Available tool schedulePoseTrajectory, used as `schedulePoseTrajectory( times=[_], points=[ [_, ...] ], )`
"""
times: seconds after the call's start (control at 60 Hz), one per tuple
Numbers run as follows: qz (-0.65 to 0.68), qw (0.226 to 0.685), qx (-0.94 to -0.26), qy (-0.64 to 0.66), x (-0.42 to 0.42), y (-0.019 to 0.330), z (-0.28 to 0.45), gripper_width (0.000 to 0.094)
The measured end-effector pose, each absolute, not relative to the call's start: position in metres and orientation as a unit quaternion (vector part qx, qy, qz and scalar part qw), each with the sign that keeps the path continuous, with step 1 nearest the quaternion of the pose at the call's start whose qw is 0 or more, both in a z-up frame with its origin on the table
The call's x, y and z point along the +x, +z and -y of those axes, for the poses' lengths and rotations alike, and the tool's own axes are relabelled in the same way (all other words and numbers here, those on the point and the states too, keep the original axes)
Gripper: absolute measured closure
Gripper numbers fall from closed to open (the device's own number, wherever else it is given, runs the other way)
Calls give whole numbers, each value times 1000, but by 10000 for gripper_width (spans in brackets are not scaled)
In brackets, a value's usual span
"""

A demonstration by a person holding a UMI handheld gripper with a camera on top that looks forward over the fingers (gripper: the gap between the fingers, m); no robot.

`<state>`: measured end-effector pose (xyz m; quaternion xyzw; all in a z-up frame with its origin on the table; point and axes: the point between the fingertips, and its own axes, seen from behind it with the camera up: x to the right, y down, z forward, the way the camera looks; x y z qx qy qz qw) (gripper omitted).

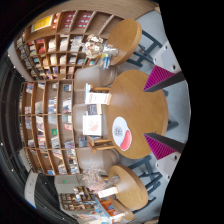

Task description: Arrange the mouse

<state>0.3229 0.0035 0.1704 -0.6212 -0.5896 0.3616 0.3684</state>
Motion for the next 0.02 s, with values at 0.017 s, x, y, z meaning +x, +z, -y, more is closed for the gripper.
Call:
schedulePoseTrajectory(
  times=[0.017],
  points=[
    [590, 366, -622, 363, 324, 170, -2, 87]
  ],
)
